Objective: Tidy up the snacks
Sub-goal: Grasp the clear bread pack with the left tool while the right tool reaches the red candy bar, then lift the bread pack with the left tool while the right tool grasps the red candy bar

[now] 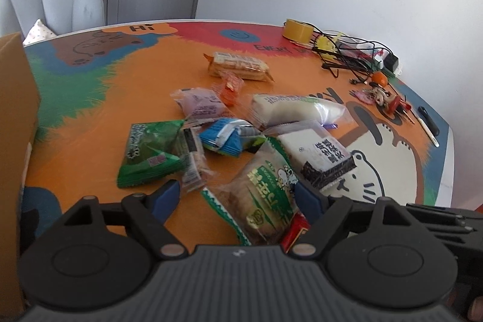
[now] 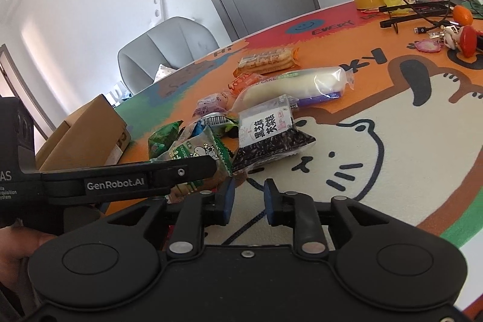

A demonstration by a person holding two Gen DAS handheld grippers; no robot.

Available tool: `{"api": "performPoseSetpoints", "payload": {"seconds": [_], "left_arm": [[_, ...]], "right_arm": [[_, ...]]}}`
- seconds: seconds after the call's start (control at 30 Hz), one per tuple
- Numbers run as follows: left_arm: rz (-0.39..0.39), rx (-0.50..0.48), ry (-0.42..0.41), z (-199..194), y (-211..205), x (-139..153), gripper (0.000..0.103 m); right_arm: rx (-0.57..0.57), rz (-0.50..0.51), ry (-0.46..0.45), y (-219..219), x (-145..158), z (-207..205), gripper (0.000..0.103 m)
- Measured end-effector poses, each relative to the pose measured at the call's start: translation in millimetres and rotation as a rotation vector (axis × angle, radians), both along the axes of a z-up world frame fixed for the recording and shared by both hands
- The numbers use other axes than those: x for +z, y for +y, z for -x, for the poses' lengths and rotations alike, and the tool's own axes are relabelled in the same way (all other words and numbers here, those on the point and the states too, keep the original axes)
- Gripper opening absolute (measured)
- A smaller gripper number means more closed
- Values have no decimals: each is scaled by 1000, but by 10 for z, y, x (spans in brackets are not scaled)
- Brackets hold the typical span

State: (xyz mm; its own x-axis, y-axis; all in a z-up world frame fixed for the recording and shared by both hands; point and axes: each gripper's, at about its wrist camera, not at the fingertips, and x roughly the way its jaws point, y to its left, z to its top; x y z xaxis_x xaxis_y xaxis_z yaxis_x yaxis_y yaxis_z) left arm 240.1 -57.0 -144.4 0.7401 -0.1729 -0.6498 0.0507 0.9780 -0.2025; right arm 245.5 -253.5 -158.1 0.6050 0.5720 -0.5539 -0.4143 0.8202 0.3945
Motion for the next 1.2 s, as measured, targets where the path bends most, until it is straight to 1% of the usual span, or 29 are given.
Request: {"api": "performPoseSetpoints", "payload": {"seconds": [0.07,0.1,0.13,0.17,0.2,0.23,0.3,0.33,0.37,0.4,0.43,0.47,0.53,0.57,0.63,0.67,0.73,0.8,0.97,1.03,1.1,1.2], "left_arm": [[-1,-6,-5,0,-35,-7,80],[-2,-14,-11,5,-55,-10,77],[1,-27,-18,12,-76,-11,68],[12,-43,-25,24,-88,-12,55],[30,-55,-24,28,-88,-9,48],[48,-62,-18,34,-86,-4,37],[58,-64,-24,70,-86,16,28],[55,-63,-33,98,-86,34,19],[51,-58,-39,126,-82,55,19],[48,-49,-44,157,-69,75,19],[49,-42,-52,187,-48,92,18],[51,-36,-59,216,-24,110,18],[53,-21,-73,280,32,146,18],[55,-13,-79,314,60,163,18],[56,1,-92,384,113,197,18],[54,6,-95,411,132,211,18],[48,21,-104,476,171,239,18],[43,41,-114,538,216,259,18],[56,88,-119,673,358,270,18],[59,100,-120,710,413,275,18],[60,116,-125,743,462,282,18],[65,126,-123,762,520,275,18]], "right_arm": [[-6,4,2,-7,4,12,27],[-7,5,1,-11,6,21,27],[-8,6,2,-16,8,29,27],[-11,7,3,-22,10,39,27],[-12,6,3,-28,15,47,27],[-14,4,3,-31,21,53,27],[-12,0,-2,-33,41,78,27],[-9,-1,-6,-27,55,90,28],[-5,-2,-10,-16,69,102,28],[-1,-4,-14,-7,84,117,32],[2,-6,-18,8,94,127,38],[5,-6,-24,27,108,142,42],[14,-1,-39,75,134,173,53],[22,0,-45,100,143,189,55],[31,3,-47,149,148,203,63],[35,4,-47,175,147,208,64],[40,9,-45,226,149,230,72],[42,15,-51,275,158,262,76],[33,32,-61,429,162,316,81],[20,38,-66,487,155,309,85],[5,50,-68,542,135,292,86],[-17,112,-65,632,76,267,85]]}}
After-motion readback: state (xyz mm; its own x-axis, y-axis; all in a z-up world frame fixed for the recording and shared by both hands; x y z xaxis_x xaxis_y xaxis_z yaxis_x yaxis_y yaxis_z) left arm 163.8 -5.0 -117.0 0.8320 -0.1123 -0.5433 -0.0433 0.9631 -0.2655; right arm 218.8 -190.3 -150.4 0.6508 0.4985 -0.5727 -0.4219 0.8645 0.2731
